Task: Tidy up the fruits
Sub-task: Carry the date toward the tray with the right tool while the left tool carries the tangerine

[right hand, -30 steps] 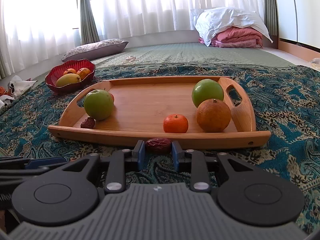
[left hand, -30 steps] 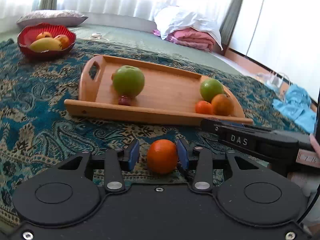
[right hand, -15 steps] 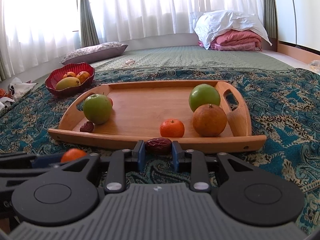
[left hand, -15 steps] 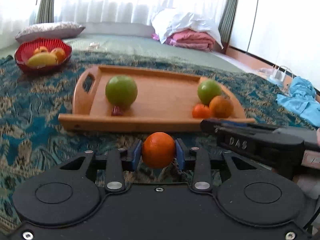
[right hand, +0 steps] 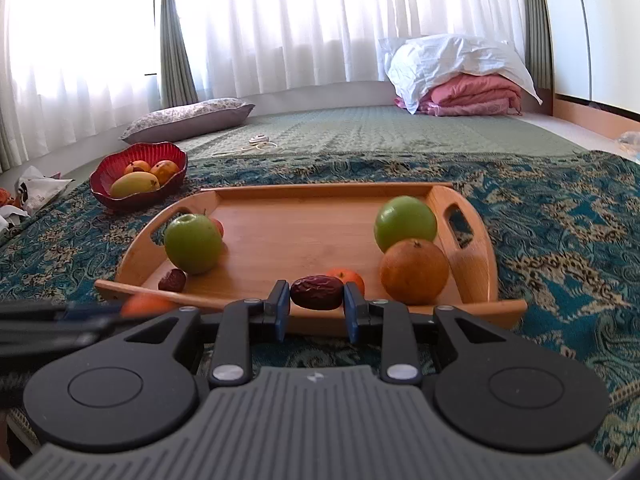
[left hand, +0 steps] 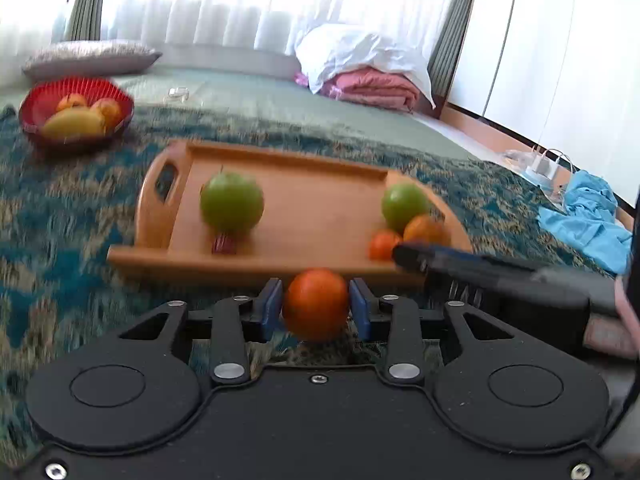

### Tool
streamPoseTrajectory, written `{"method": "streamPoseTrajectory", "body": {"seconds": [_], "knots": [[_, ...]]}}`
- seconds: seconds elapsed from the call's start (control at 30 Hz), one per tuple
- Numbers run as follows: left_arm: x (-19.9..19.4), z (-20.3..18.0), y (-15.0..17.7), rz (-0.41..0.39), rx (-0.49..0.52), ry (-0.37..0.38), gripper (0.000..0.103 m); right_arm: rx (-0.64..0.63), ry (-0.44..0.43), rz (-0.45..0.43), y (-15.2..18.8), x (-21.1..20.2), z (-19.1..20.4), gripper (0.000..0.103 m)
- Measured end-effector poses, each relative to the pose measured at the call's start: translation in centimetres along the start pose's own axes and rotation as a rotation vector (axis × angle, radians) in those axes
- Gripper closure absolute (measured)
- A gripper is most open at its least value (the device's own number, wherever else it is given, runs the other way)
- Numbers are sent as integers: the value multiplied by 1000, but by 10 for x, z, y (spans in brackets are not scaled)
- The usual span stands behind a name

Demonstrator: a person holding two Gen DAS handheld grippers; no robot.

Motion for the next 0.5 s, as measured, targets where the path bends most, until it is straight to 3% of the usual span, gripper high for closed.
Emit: {"method": "streamPoseTrajectory", "body": {"seconds": [0.13,0.33,0.5], "knots": [[-13,14,22,12,55,-52,62,-3,2,21,9,-1,-2,70],[-14,9,23,-6,122,-67,59,0,-2,30,15,-1,1,70],[2,1,27,41,88,-4,61,-2,6,27,14,-4,0,70]]}}
Point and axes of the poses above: each gripper's, at about its wrist camera, not at the fingertips, and x roughly the way its jaws point, z to its left, y to its underside, the point moved 7 cm from there along x, roughly the way its jaws point, and after that the axes turned 6 degrees about -z, right-handed, at the moved point
